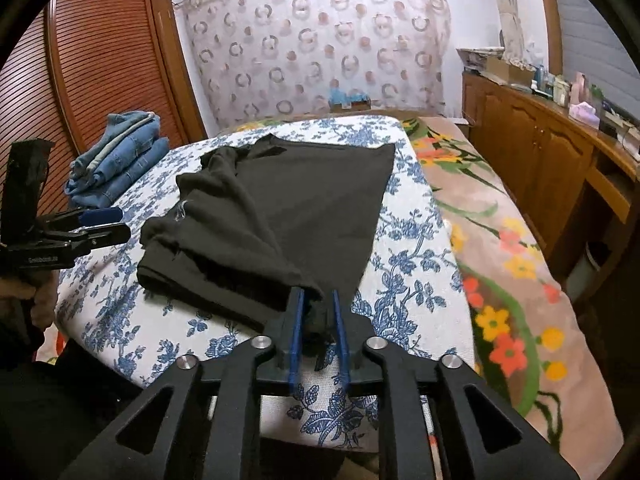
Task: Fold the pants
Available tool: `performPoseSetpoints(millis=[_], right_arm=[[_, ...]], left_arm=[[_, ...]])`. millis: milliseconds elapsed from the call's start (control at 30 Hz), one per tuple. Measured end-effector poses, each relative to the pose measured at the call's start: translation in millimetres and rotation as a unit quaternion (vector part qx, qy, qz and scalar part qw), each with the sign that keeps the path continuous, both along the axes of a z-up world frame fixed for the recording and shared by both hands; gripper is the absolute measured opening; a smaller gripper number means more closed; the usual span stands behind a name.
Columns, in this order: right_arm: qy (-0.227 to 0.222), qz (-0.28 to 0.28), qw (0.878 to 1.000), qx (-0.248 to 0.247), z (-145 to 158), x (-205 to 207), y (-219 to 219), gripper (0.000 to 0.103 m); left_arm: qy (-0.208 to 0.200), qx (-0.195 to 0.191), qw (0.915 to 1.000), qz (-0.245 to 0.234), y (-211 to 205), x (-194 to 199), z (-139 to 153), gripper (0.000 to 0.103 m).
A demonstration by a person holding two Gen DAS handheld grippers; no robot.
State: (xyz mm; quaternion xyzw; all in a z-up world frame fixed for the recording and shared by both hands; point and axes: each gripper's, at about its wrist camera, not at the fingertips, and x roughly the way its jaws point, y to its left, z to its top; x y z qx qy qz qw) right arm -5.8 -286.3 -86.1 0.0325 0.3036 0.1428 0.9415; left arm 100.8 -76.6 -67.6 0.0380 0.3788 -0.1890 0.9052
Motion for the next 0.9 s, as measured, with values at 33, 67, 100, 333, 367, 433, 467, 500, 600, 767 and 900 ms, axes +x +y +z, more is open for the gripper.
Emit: performPoseSetpoints(millis=[33, 67, 100, 333, 367, 433, 467, 500, 600, 767, 900], right_arm=[[-0.006, 0.000, 1.000, 0.003, 3.6, -2.3, -0.7, 0.028], [-0.011, 0.002, 1.000, 0.006, 3.4, -4.5, -0.4, 0.030], [-0.016, 0.005, 1.000, 0.009, 5.0, -6.1, 0.2, 0.030], [-0.046, 0.048, 0.998, 0.008, 22.6, 2.2, 29.6, 0.031], [-0.048, 0.057, 0.997, 0.009, 22.9, 5.4, 35.5, 0.031], [-0.050, 0.076, 0.996, 0.009, 24.2, 13.0, 50.3, 0.031], [-0.050, 0.085, 0.995, 0.009, 24.2, 17.4, 57.7, 0.031], [-0.048, 0.094, 0.994, 0.009, 23.8, 22.2, 64.8, 0.031], [-0.041, 0.116, 0.992, 0.010, 21.4, 35.4, 82.6, 0.031], [-0.025, 0.143, 0.989, 0.008, 15.1, 55.6, 101.0, 0.031], [-0.014, 0.157, 0.988, 0.002, 15.4, 68.6, 110.0, 0.031]], left_arm=[[-0.001, -0.001, 1.0000, 0.003, 2.4, -0.4, 0.8, 0.077], [-0.002, -0.002, 1.0000, 0.006, 4.7, -0.6, 1.6, 0.077], [-0.003, -0.003, 1.0000, 0.009, 8.1, -1.7, 2.6, 0.077], [-0.009, -0.002, 0.9998, 0.019, 23.2, -8.0, 4.5, 0.077], [-0.009, -0.003, 0.9997, 0.021, 24.9, -8.0, 5.0, 0.077], [-0.012, -0.003, 0.9996, 0.025, 28.8, -8.5, 6.4, 0.077], [-0.014, -0.002, 0.9995, 0.028, 30.8, -9.0, 7.2, 0.077], [-0.016, -0.002, 0.9994, 0.030, 32.7, -8.8, 8.4, 0.077], [-0.023, -0.002, 0.9989, 0.040, 40.2, -8.3, 11.8, 0.077], [-0.030, -0.004, 0.9981, 0.053, 51.2, -5.5, 13.8, 0.077], [-0.029, 0.004, 0.9980, 0.056, 56.4, -2.4, 11.3, 0.077]])
